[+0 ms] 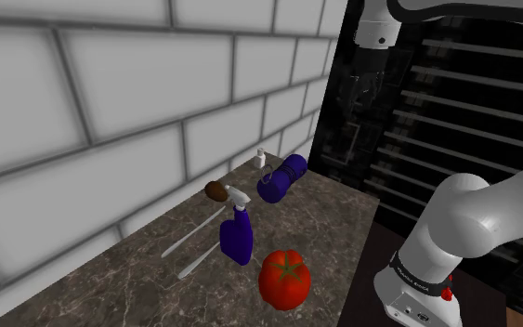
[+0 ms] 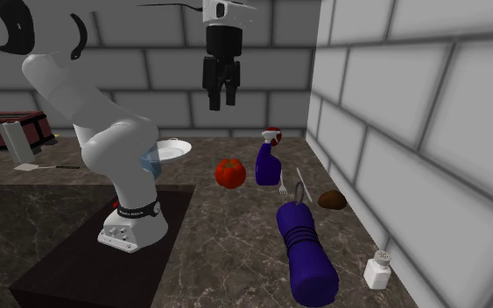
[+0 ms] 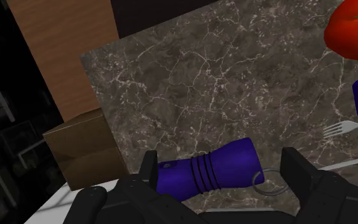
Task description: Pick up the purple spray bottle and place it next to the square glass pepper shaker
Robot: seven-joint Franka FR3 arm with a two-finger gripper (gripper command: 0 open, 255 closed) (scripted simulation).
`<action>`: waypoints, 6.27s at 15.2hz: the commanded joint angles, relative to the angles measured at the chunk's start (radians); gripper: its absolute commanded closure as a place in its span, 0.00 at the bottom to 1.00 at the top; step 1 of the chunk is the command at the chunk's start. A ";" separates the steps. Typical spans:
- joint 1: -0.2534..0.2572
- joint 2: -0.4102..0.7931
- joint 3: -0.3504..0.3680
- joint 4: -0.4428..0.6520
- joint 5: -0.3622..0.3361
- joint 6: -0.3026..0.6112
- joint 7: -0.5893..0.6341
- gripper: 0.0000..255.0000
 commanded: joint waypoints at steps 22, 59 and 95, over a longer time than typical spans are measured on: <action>0.178 0.315 0.310 -0.053 0.237 0.389 0.287 0.00; 0.226 0.533 0.427 0.004 0.242 0.569 0.398 1.00; 0.213 0.509 0.398 0.470 0.230 0.081 0.413 1.00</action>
